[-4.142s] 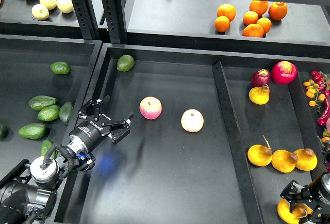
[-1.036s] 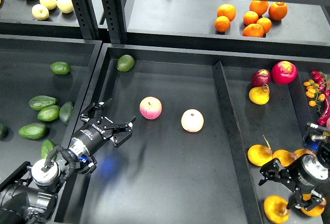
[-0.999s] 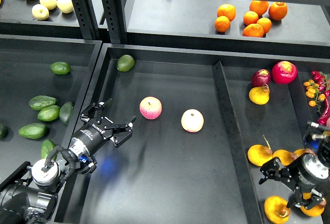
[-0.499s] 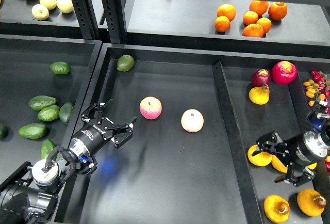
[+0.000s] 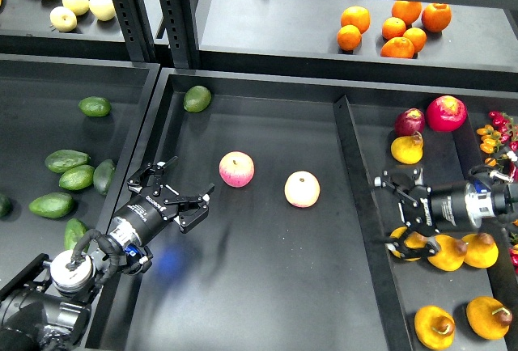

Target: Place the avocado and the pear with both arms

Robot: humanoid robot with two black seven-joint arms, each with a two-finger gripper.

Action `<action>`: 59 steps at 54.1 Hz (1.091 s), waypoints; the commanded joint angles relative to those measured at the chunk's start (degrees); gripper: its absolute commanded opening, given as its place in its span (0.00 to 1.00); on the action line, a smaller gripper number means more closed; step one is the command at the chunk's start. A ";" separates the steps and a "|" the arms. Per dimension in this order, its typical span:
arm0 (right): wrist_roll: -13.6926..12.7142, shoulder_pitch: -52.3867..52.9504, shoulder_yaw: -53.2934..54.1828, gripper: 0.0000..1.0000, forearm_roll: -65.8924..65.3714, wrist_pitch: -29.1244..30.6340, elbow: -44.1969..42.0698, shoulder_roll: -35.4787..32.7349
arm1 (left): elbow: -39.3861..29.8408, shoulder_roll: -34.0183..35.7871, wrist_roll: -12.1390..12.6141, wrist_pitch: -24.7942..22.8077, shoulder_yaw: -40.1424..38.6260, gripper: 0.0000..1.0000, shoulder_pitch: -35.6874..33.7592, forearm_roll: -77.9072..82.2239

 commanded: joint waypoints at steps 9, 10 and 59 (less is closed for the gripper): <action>0.01 -17.99 23.92 0.99 3.13 0.00 -0.03 6.15 | -0.23 0.00 -0.01 0.00 -0.23 0.99 0.14 0.00; 0.01 -18.95 25.24 0.99 3.57 0.00 -0.03 6.59 | -0.32 0.00 -0.01 0.00 -0.32 0.99 0.05 0.00; 0.01 -41.90 58.74 1.00 5.86 0.00 -2.58 38.50 | -1.20 0.00 -0.01 0.00 -8.05 0.99 0.31 0.00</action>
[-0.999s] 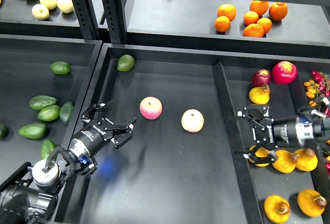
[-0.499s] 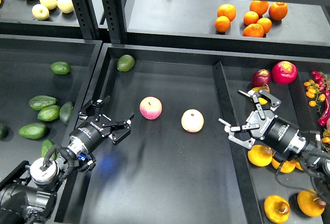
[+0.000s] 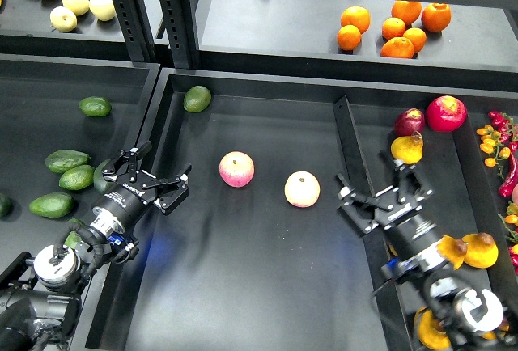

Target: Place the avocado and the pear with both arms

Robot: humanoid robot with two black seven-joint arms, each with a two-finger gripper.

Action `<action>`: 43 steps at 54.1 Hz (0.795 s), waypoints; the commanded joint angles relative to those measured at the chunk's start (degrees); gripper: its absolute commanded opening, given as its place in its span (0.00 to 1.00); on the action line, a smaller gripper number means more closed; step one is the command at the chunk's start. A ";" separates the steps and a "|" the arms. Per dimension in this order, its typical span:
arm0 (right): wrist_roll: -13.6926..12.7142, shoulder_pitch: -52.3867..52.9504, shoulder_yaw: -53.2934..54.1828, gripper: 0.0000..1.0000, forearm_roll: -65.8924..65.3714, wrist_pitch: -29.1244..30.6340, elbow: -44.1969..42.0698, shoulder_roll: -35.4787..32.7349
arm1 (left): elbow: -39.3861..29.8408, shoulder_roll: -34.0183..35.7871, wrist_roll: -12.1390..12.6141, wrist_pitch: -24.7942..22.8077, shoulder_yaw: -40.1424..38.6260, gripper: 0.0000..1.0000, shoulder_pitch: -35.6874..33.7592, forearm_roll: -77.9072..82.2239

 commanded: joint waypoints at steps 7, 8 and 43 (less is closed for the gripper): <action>-0.02 -3.31 0.20 1.00 -0.18 0.00 -0.98 2.34 | -0.25 0.00 0.00 0.00 0.41 0.99 0.83 -0.11; -0.02 -3.40 0.20 1.00 -0.18 0.00 -0.98 2.34 | -0.25 0.00 0.00 0.00 0.41 0.99 0.83 -0.11; -0.02 -4.19 -2.79 1.00 0.34 0.00 6.49 2.34 | -13.43 0.00 -0.57 0.00 3.31 0.99 5.49 -0.28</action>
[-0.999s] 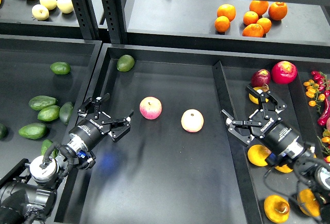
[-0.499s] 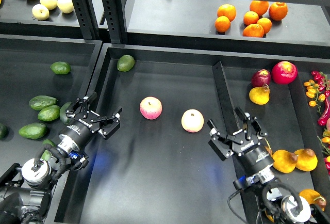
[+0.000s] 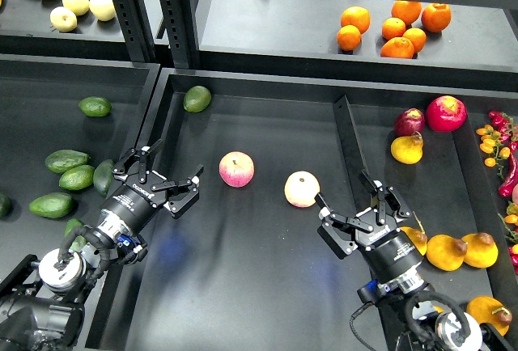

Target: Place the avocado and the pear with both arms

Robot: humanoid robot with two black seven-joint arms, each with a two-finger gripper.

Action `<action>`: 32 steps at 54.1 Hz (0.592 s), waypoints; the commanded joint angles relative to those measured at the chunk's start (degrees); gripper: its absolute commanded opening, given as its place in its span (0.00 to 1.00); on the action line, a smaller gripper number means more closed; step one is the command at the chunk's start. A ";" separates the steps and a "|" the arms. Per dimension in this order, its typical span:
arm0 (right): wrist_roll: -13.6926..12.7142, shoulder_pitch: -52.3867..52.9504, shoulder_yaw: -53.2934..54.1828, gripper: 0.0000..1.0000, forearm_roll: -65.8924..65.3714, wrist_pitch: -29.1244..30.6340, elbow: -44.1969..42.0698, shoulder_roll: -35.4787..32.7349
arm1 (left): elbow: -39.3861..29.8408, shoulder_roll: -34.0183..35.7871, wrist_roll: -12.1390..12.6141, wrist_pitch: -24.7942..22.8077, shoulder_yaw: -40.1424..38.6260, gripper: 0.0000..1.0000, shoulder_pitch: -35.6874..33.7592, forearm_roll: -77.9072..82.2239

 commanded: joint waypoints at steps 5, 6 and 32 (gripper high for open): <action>0.01 0.19 -0.17 1.00 0.08 0.00 3.37 0.00 | -7.38 0.00 -0.33 0.00 0.30 0.99 1.76 0.00; 0.01 0.19 -0.26 1.00 0.08 0.00 3.46 0.00 | -7.74 0.00 -0.33 0.00 0.30 0.99 1.76 0.08; 0.01 0.54 0.27 1.00 -0.10 0.00 9.62 0.00 | -14.77 0.00 -0.68 0.00 0.83 0.99 7.91 0.35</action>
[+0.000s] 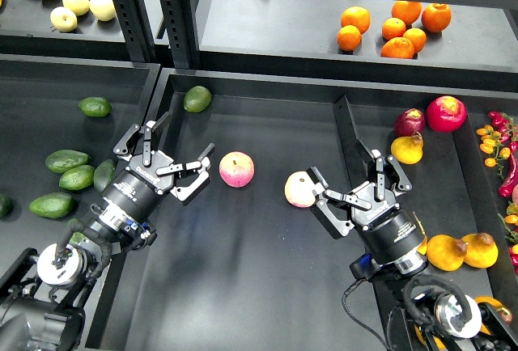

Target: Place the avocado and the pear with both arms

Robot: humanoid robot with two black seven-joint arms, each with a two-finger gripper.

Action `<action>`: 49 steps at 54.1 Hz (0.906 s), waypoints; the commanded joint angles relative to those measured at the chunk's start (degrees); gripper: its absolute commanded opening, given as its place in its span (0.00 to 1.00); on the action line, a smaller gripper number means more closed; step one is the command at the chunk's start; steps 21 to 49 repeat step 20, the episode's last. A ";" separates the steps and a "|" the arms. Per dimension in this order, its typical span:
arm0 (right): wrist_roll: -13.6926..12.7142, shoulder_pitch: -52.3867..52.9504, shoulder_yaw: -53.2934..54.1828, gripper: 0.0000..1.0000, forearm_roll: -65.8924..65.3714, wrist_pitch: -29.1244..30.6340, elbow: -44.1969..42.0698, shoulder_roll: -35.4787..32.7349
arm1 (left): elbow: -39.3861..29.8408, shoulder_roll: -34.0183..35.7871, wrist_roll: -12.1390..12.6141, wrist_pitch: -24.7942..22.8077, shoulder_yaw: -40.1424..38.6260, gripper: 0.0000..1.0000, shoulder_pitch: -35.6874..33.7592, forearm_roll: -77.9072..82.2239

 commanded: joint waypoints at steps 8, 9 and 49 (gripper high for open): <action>0.00 -0.16 0.18 1.00 -0.13 -0.01 0.17 0.00 | -0.30 0.00 -0.05 0.00 0.45 0.99 2.02 0.17; 0.00 -0.16 0.18 1.00 -0.04 -0.01 0.17 0.00 | -0.30 0.00 -0.05 0.00 0.54 0.99 1.94 0.17; 0.00 -0.16 0.27 1.00 -0.04 -0.01 0.17 0.00 | -0.21 0.00 -0.05 0.00 0.54 0.99 2.02 0.17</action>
